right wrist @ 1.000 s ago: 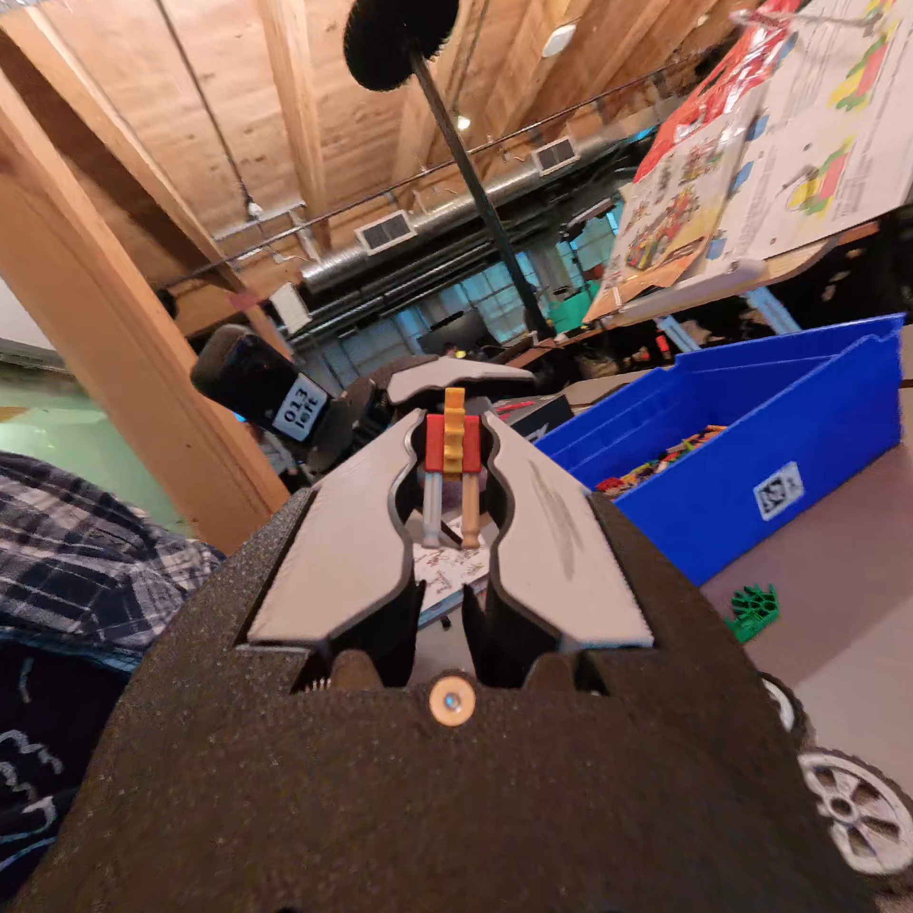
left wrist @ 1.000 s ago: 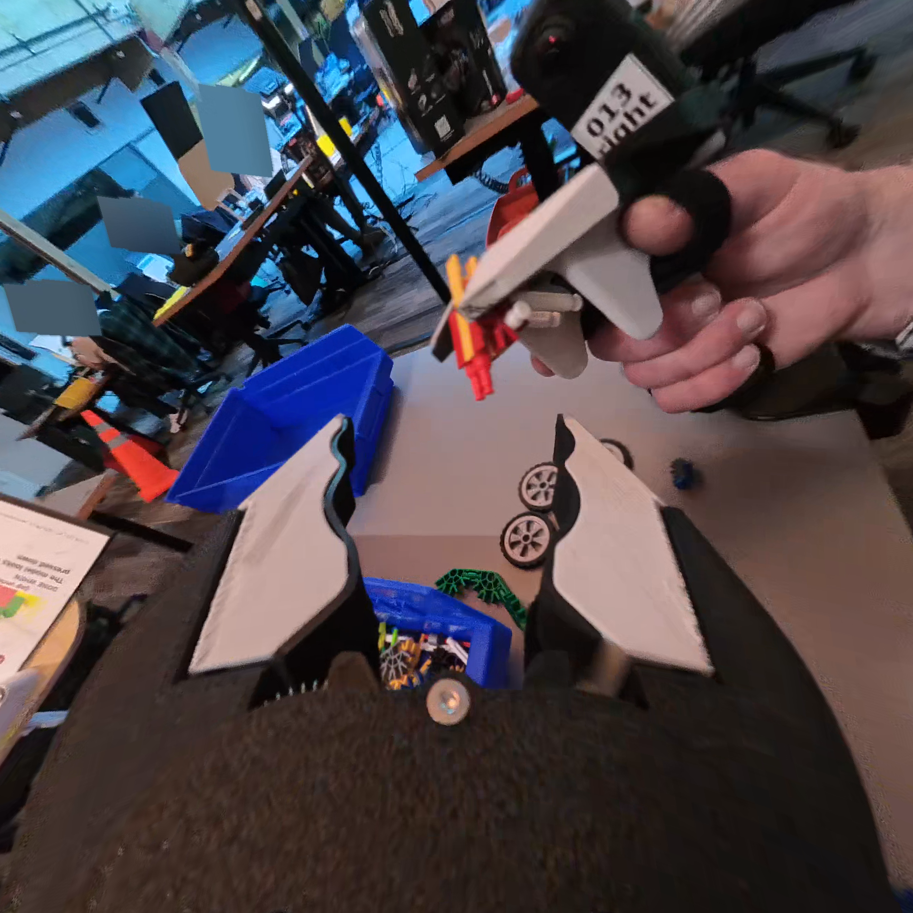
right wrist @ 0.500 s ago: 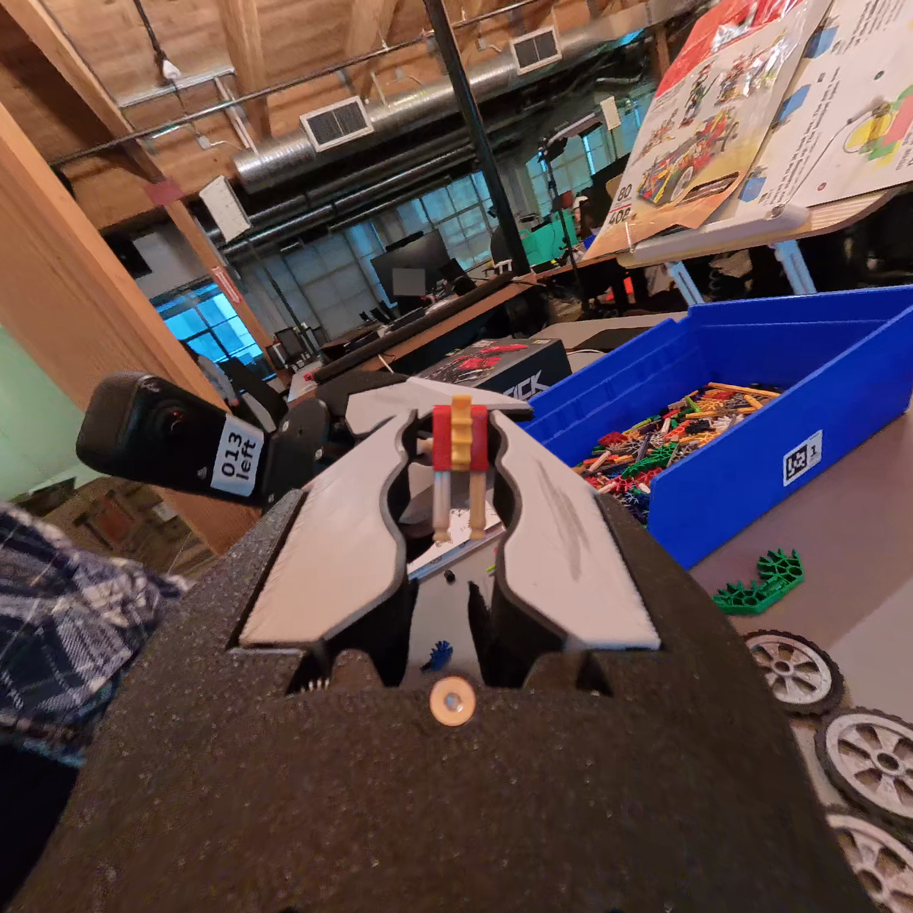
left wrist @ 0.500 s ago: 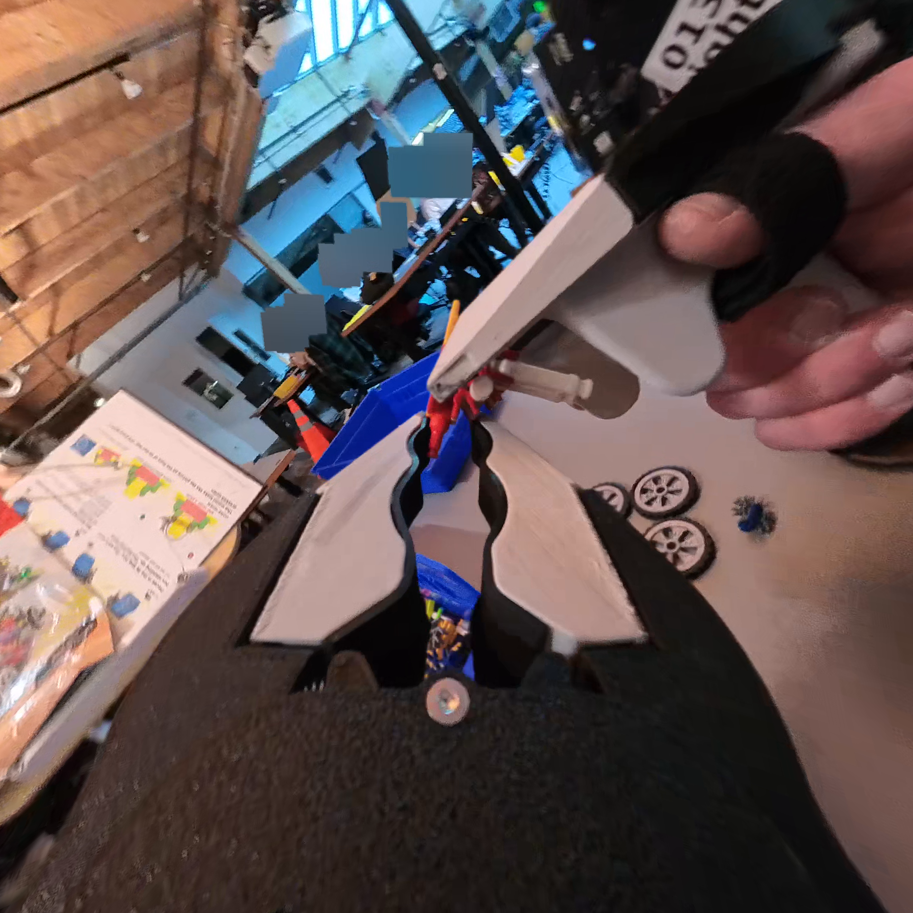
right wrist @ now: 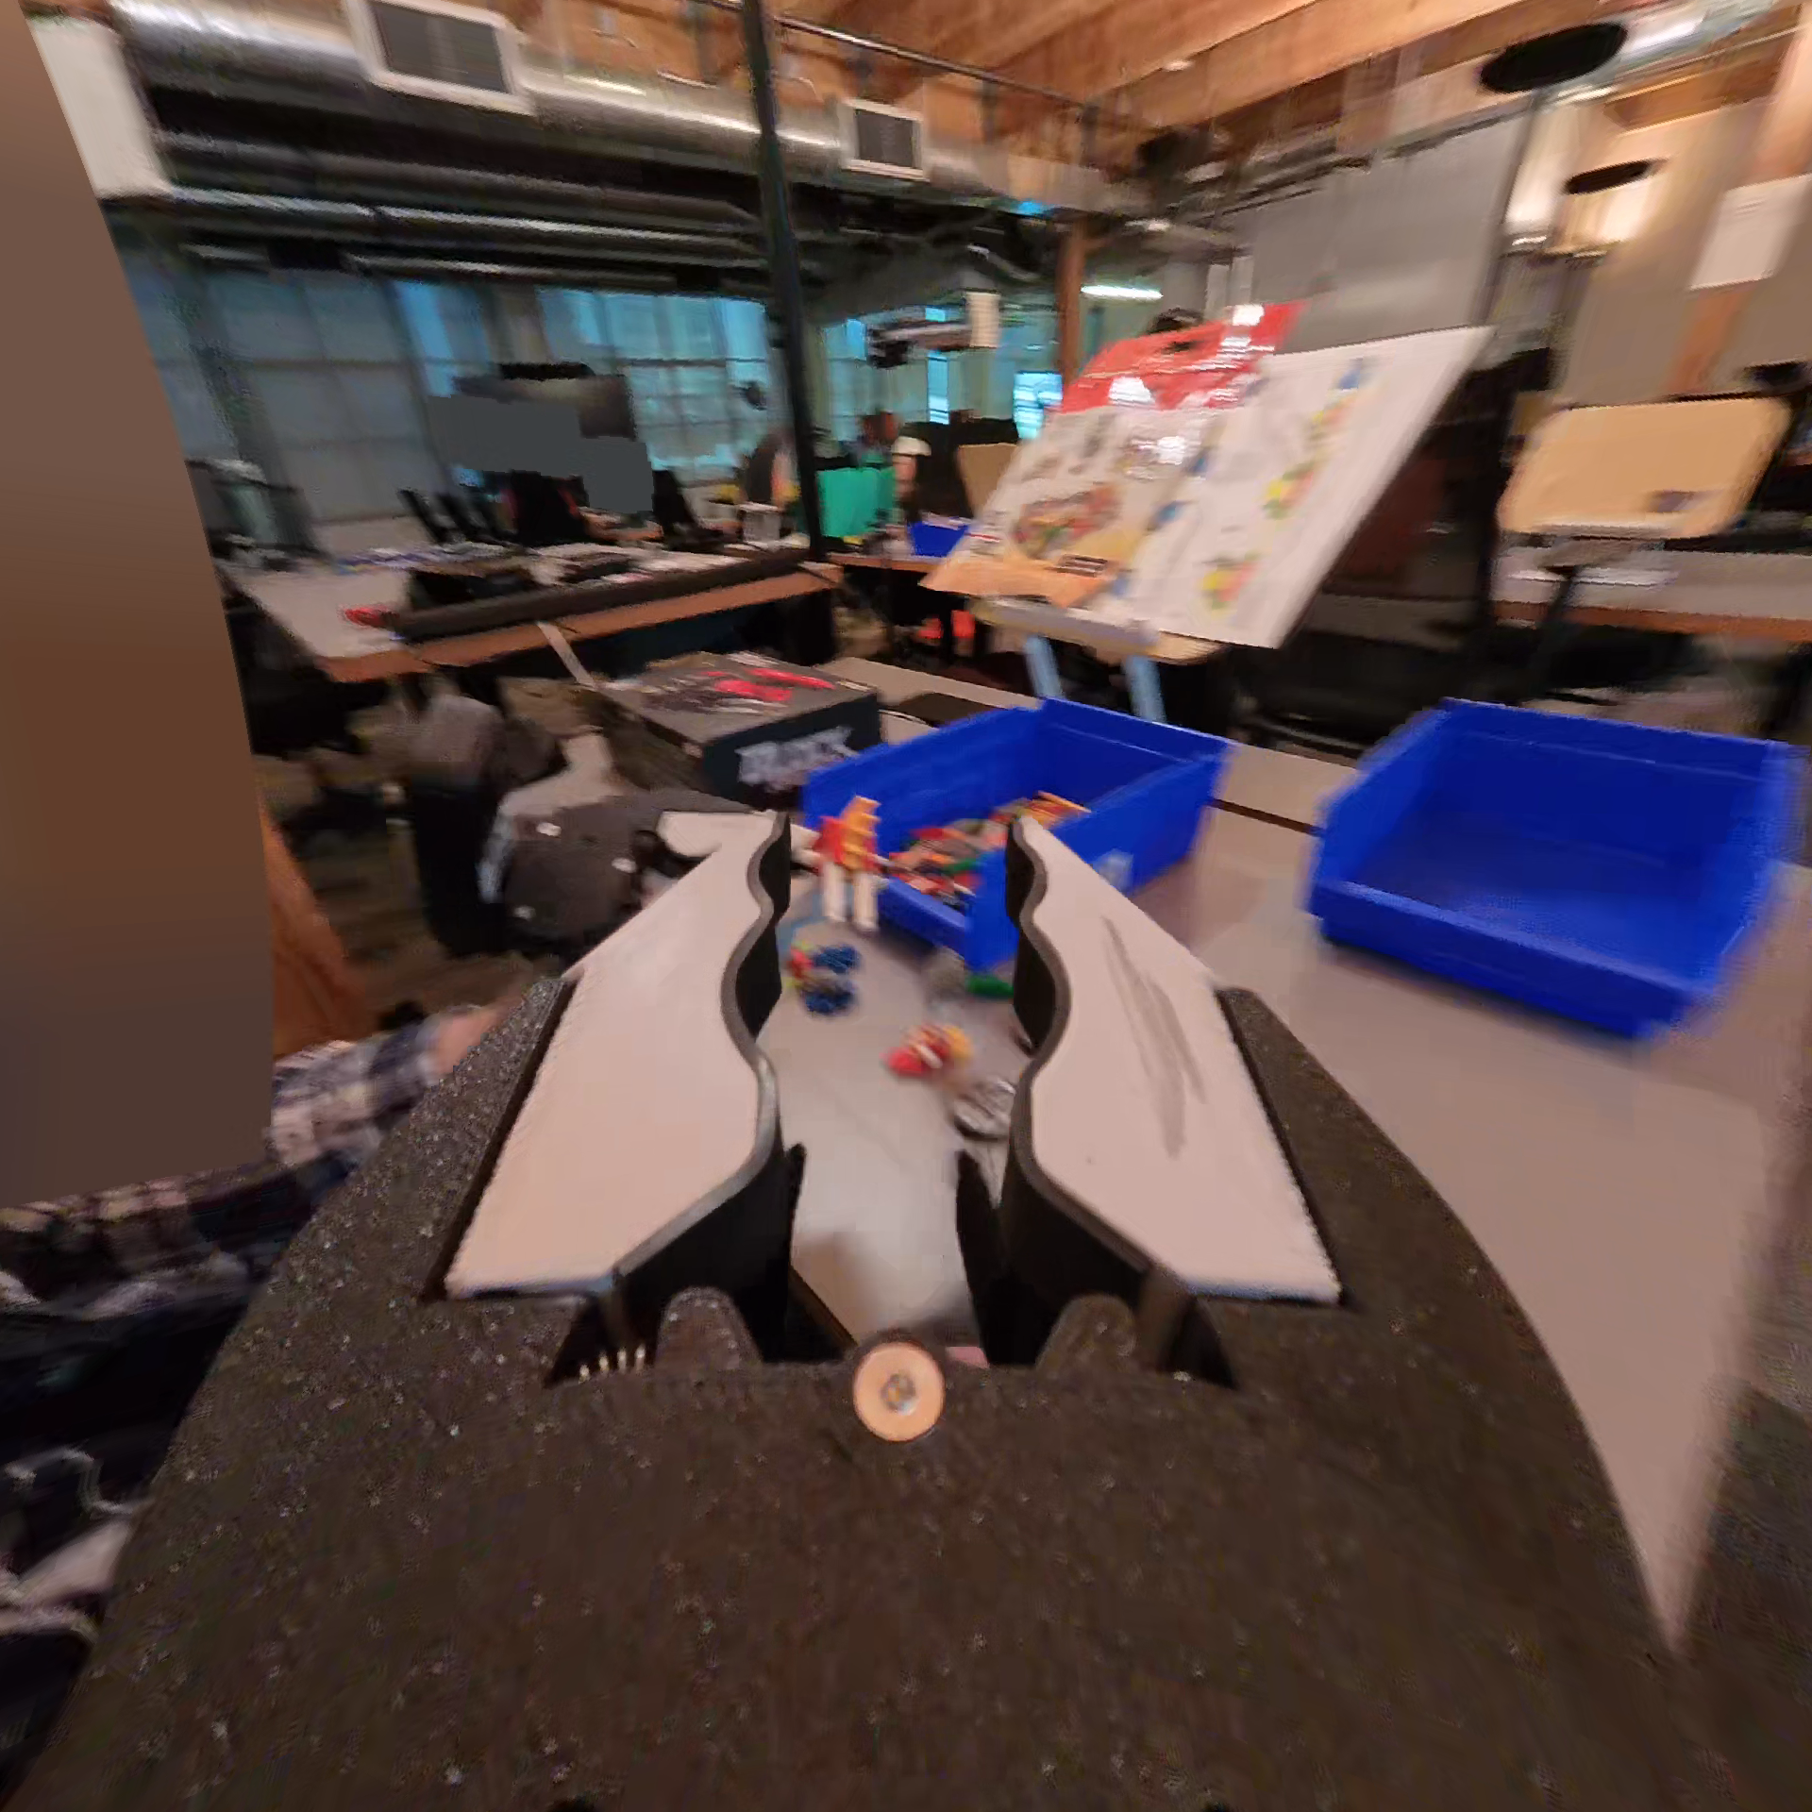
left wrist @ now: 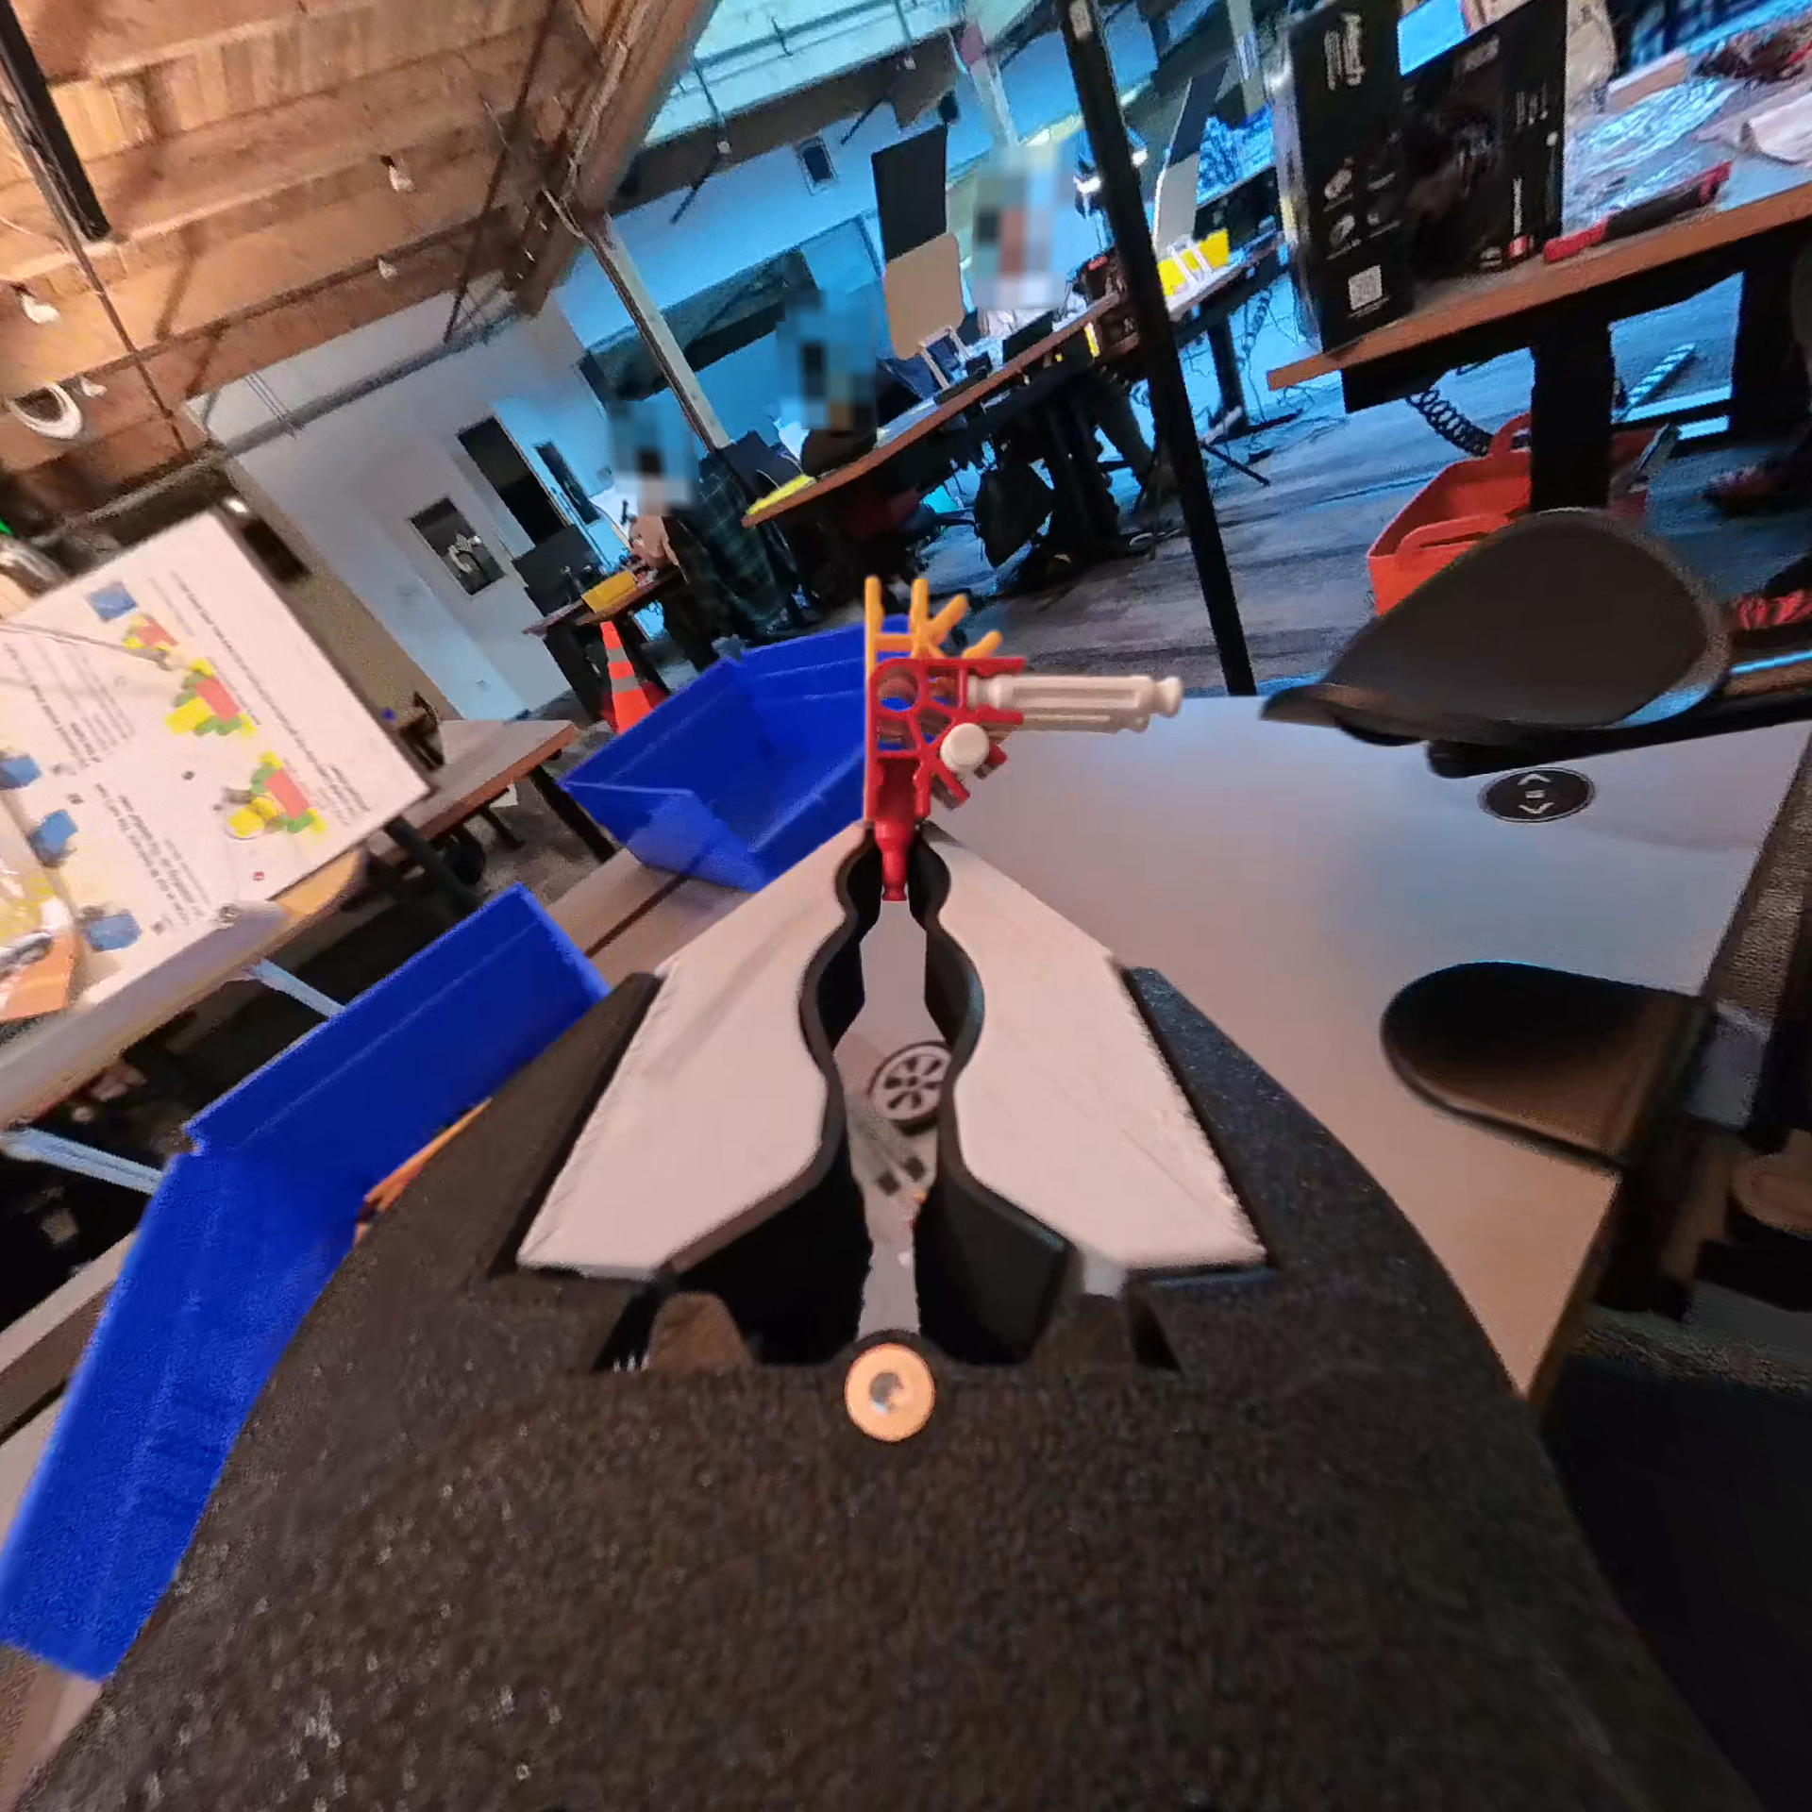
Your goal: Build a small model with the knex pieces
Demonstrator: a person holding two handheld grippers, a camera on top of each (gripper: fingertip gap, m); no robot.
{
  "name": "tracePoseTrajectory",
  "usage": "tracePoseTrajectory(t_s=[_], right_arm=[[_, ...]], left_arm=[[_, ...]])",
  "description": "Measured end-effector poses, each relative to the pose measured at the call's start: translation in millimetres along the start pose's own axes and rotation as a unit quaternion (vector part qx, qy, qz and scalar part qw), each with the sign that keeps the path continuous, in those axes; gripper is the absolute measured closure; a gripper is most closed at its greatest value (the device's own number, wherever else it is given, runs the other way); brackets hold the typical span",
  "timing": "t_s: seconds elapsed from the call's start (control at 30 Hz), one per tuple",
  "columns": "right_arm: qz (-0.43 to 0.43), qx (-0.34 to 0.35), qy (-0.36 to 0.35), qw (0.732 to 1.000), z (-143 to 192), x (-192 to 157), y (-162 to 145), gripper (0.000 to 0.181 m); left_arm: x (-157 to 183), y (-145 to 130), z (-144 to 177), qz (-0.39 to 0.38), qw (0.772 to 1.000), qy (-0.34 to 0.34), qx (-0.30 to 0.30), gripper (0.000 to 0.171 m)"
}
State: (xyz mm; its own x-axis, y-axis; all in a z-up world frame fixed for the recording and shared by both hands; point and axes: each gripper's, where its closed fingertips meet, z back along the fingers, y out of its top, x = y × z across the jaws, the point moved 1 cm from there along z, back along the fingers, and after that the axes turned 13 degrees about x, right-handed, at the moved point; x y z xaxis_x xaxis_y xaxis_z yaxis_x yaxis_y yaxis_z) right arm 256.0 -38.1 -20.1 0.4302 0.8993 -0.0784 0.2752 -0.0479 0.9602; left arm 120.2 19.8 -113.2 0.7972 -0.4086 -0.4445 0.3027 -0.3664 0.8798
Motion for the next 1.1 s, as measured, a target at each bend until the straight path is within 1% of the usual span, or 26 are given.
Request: tracePoseTrajectory(t_s=[0.07, 0.13, 0.17, 0.23, 0.3, 0.37, 0.4, 0.43, 0.47, 0.5, 0.53, 0.57, 0.63, 0.67, 0.7, 0.73, 0.8, 0.87, 0.93, 1.0, 1.1], right_arm=[[0.03, -0.014, -0.067, 0.997, 54.4, 37.9, 4.0, 0.139], [0.05, -0.041, -0.154, 0.986, 118.1, 88.0, -6.2, 0.138], [0.053, -0.052, -0.197, 0.978, 152.8, 114.4, -14.4, 0.139], [0.043, -0.075, -0.281, 0.956, 227.3, 167.9, -38.9, 0.138], [0.017, -0.104, -0.353, 0.93, 305.5, 218.1, -77.3, 0.138], [-0.02, -0.139, -0.421, 0.896, 386.0, 262.5, -130.1, 0.138], [-0.042, -0.154, -0.446, 0.881, 424.1, 280.2, -159.8, 0.138], [-0.059, -0.172, -0.47, 0.864, 461.3, 295.9, -192.1, 0.139], [-0.065, -0.2, -0.487, 0.847, 496.5, 308.8, -227.3, 0.139], [-0.068, -0.237, -0.498, 0.832, 529.6, 318.9, -265.3, 0.139], [-0.082, -0.267, -0.503, 0.818, 559.2, 326.0, -304.4, 0.14], [-0.106, -0.284, -0.509, 0.805, 585.6, 331.3, -342.1, 0.145], [-0.155, -0.313, -0.523, 0.777, 635.8, 338.0, -415.1, 0.147], [-0.168, -0.333, -0.525, 0.765, 658.0, 339.6, -448.3, 0.147], [-0.177, -0.341, -0.526, 0.759, 676.2, 340.5, -478.7, 0.147], [-0.185, -0.347, -0.528, 0.753, 690.8, 341.8, -504.0, 0.148], [-0.2, -0.367, -0.54, 0.731, 724.8, 341.0, -555.6, 0.149], [-0.2, -0.394, -0.542, 0.715, 751.9, 340.1, -596.6, 0.151], [-0.2, -0.426, -0.538, 0.7, 773.6, 338.8, -629.7, 0.152], [-0.205, -0.438, -0.539, 0.69, 789.6, 339.1, -656.4, 0.152], [-0.209, -0.455, -0.543, 0.674, 807.9, 341.8, -681.6, 0.154]], left_arm=[[18.3, -2.6, -7.7, -0.004, 1.0, 0.008, -0.015, 0.171], [33.0, -9.3, -16.0, 0.01, 1.0, 0.013, -0.022, 0.17], [39.5, -16.4, -21.1, 0.002, 0.999, 0.018, -0.031, 0.17], [46.8, -36.4, -29.1, -0.03, 0.997, 0.032, -0.059, 0.17], [51.6, -58.5, -36.2, -0.028, 0.995, 0.048, -0.085, 0.17], [50.3, -75.8, -38.9, -0.045, 0.991, 0.073, -0.1, 0.171], [45.3, -77.6, -38.6, -0.054, 0.988, 0.088, -0.112, 0.17], [38.0, -74.5, -38.8, -0.05, 0.987, 0.109, -0.104, 0.171], [31.1, -80.8, -37.6, -0.031, 0.985, 0.128, -0.116, 0.171], [25.6, -89.4, -36.7, -0.023, 0.98, 0.142, -0.139, 0.17], [22.9, -91.8, -37.3, -0.031, 0.977, 0.152, -0.144, 0.17], [26.6, -94.8, -38.6, -0.052, 0.975, 0.147, -0.159, 0.17], [37.7, -105.2, -43.1, -0.114, 0.966, 0.126, -0.196, 0.17], [40.5, -109.6, -44.4, -0.129, 0.962, 0.118, -0.211, 0.17], [40.3, -113.0, -44.8, -0.134, 0.959, 0.118, -0.221, 0.17], [37.9, -115.7, -44.9, -0.132, 0.957, 0.123, -0.229, 0.17], [35.2, -120.0, -44.0, -0.134, 0.952, 0.128, -0.244, 0.171], [36.6, -124.2, -44.4, -0.147, 0.947, 0.123, -0.258, 0.17], [35.5, -126.7, -43.6, -0.155, 0.942, 0.126, -0.268, 0.17], [36.2, -131.0, -44.6, -0.157, 0.94, 0.12, -0.279, 0.17], [36.4, -136.8, -43.6, -0.165, 0.933, 0.115, -0.3, 0.17]])
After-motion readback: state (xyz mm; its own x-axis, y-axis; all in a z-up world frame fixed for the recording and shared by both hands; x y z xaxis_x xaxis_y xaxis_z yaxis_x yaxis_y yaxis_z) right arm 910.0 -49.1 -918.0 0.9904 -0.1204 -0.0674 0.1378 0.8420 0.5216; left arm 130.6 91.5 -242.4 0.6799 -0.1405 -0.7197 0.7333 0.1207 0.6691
